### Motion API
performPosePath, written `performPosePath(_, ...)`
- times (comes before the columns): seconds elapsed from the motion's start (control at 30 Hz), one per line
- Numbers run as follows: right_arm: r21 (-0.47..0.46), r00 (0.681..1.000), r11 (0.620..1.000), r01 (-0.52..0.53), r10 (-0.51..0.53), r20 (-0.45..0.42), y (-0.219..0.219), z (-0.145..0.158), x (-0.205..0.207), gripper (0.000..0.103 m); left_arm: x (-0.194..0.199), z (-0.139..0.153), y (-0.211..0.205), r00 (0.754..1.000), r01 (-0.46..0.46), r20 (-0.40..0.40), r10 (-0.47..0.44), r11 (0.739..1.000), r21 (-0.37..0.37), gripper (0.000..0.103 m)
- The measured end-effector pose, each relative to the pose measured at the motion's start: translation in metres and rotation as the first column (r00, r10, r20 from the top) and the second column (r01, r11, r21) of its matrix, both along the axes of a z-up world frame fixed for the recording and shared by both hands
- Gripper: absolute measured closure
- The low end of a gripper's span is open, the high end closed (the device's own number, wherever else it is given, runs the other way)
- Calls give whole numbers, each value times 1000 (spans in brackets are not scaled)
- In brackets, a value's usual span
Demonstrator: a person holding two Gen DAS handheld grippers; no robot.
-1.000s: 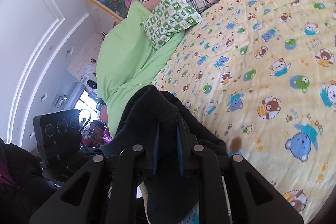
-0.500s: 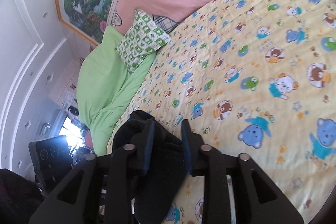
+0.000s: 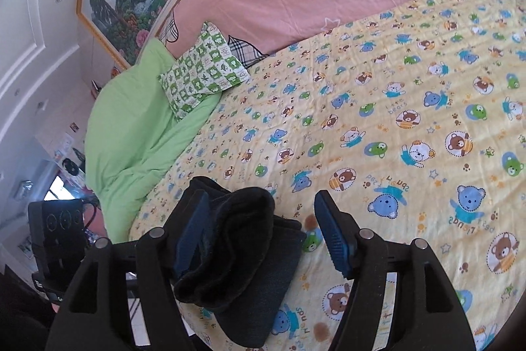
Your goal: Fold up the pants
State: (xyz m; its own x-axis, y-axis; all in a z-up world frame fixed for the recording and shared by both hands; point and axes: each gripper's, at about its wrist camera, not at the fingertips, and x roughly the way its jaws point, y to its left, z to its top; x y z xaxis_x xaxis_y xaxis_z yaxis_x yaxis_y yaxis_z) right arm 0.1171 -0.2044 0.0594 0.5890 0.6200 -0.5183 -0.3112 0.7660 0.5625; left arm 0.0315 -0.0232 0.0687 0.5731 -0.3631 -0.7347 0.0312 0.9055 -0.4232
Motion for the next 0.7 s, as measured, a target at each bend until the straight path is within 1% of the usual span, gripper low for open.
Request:
performPosePath(0.13, -57, 999, 998, 27, -26, 25, 14, 10, -6, 35, -2, 4, 20, 998, -54, 14, 54, 999, 5, 46)
performPosePath(0.27, -101, 997, 993, 59, -54, 58, 23, 20, -11, 35, -5, 5, 41, 995, -98, 24, 99, 995, -13, 45)
performPosePath(0.4, -119, 995, 990, 74, -64, 79, 33, 28, -15, 30, -7, 5, 58, 990, -140, 29, 140, 990, -12, 45)
performPosePath(0.5, -142, 993, 986, 82, -68, 98, 43, 33, -18, 29, -7, 4, 72, 985, -168, 28, 168, 986, -11, 45)
performPosePath(0.53, -148, 993, 986, 83, -68, 101, 46, 35, -19, 29, -7, 3, 77, 984, -177, 27, 177, 984, -12, 44)
performPosePath(0.6, -165, 992, 983, 87, -70, 104, 52, 36, -20, 27, -5, 2, 83, 981, -192, 22, 192, 981, -12, 39)
performPosePath(0.7, -217, 990, 970, 113, -89, 113, 63, 37, -23, 22, -1, -1, 94, 979, -204, 14, 204, 979, -10, 38)
